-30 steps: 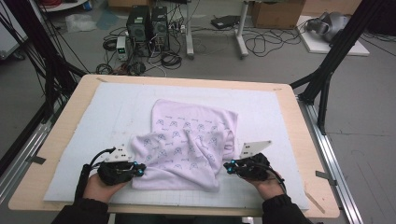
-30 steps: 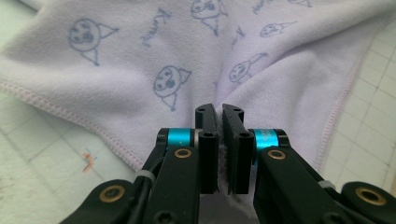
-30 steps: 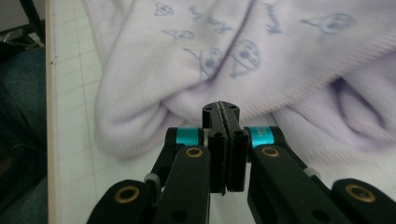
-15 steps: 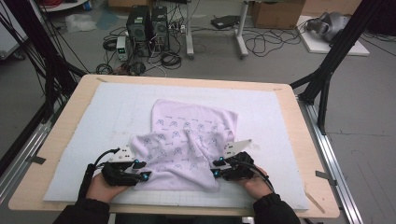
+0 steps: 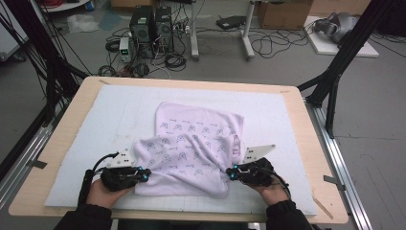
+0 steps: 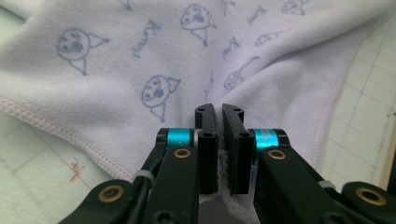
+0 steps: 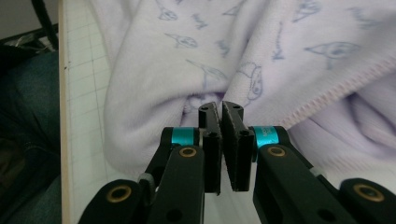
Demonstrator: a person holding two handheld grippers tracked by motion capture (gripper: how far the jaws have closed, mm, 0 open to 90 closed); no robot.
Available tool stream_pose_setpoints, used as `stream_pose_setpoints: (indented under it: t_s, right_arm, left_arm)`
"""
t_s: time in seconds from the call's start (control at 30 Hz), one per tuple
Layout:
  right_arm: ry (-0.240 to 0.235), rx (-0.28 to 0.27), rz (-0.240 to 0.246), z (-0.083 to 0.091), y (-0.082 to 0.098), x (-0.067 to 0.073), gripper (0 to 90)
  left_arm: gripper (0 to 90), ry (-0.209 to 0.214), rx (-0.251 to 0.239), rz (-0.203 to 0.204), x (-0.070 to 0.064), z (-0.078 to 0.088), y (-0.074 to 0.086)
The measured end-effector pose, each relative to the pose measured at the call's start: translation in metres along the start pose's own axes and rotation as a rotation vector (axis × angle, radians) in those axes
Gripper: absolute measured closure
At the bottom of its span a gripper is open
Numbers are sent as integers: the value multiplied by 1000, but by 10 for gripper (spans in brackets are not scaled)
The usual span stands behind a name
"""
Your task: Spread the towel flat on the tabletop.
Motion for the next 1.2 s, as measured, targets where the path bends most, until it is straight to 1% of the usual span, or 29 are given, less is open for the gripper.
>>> stream_pose_setpoints:
  t_s: [0.03, 0.1, 0.17, 0.23, 0.27, 0.3, 0.37, 0.43, 0.47, 0.5, 0.53, 0.57, 0.63, 0.67, 0.7, 0.73, 0.77, 0.8, 0.83, 0.87, 0.9, 0.93, 1.0, 1.03, 1.07, 1.1, 1.13, 1.17, 1.2]
  right_arm:
    - [24, -6, -15, 10, 3, -4, 867]
    - [33, -14, -22, 15, 5, -5, 866]
    - [77, -13, -28, 28, 12, -12, 866]
    - [92, -9, -42, 30, 14, -14, 865]
    - [126, -10, -52, 31, 16, -17, 836]
    - [112, -23, -58, 32, 14, -15, 812]
    - [110, -43, -45, 33, 12, -13, 793]
    - [87, -89, -18, 35, 6, -7, 777]
    - [56, -100, 18, 33, 4, 0, 766]
    - [56, -100, 18, 33, 4, 0, 766]
    - [35, -69, 56, 24, 5, 6, 722]
    - [35, -69, 56, 24, 5, 6, 722]
    - [33, -24, 83, 12, 8, 8, 658]
    - [47, -1, 87, 7, 10, 8, 621]
    - [63, 35, 96, -3, 12, 5, 623]
    - [63, 35, 96, -3, 12, 5, 623]
    - [55, 72, 106, -10, 14, 3, 759]
    - [44, 82, 109, -12, 14, 2, 811]
    - [44, 82, 109, -12, 14, 2, 811]
    - [27, 78, 95, -10, 12, 2, 831]
    - [26, 48, 75, -3, 5, -2, 833]
    - [32, 30, 61, 0, 0, -4, 832]
    - [41, 27, 47, 2, -3, -8, 832]
    - [50, 44, 15, -3, -6, -15, 830]
    - [50, 44, 15, -3, -6, -15, 830]
    - [80, 85, -2, -15, -4, -23, 829]
    - [80, 85, -2, -15, -4, -23, 829]
    - [89, 114, 4, -22, -1, -25, 830]
    - [85, 118, 1, -27, 0, -26, 829]
  left_arm:
    - [845, -5, -12, -7, -2, 3, -2]
    - [845, -12, -13, -10, -2, 5, -2]
    - [843, -13, -19, -4, -1, 7, -1]
    - [835, -30, -15, 7, 2, 8, 1]
    - [745, -28, -23, 15, 2, 8, 0]
    - [691, -30, -29, 20, 2, 8, 0]
    - [671, -17, -37, 13, 1, 9, -1]
    - [619, -14, -37, 6, 0, 8, -1]
    - [603, -10, -27, 8, 0, 7, -1]
    - [603, -10, -19, 6, 1, 5, 0]
    - [605, 1, -2, 10, 2, 1, 2]
    - [601, 1, -2, 10, 2, 1, 2]
    - [602, 1, 30, 10, 3, -3, 5]
    - [642, 9, 49, 5, 3, -5, 7]
    - [764, 10, 68, 0, 4, -8, 8]
    - [764, 8, 75, -3, 5, -9, 9]
    - [823, 13, 75, 2, 7, -8, 7]
    - [837, 13, 75, 2, 7, -8, 7]
    - [837, -1, 66, -5, 7, -7, 5]
    - [841, -9, 53, -8, 7, -5, 3]
    - [843, -19, 43, -11, 7, -3, 0]
    - [844, -36, 26, -10, 9, -2, -3]
    - [844, -60, 6, -1, 14, -1, -7]
    - [841, -70, 7, 8, 18, -2, -8]
    - [841, -91, 9, 17, 21, -3, -8]
    - [838, -106, 17, 26, 25, -5, -7]
    - [838, -105, 25, 34, 28, -8, -5]
    - [833, -103, 18, 42, 30, -10, -4]
    - [833, -99, 9, 46, 31, -9, -4]
Point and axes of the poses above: each handheld gripper's, and its own axes: z roughly backward along the jaws, y roughly out of its underside, x roughly to its left, the point moved 6 cm from there along -z, roughly forward along the jaws, and after that the axes turned 14 degrees about y, right-handed, at the moved point
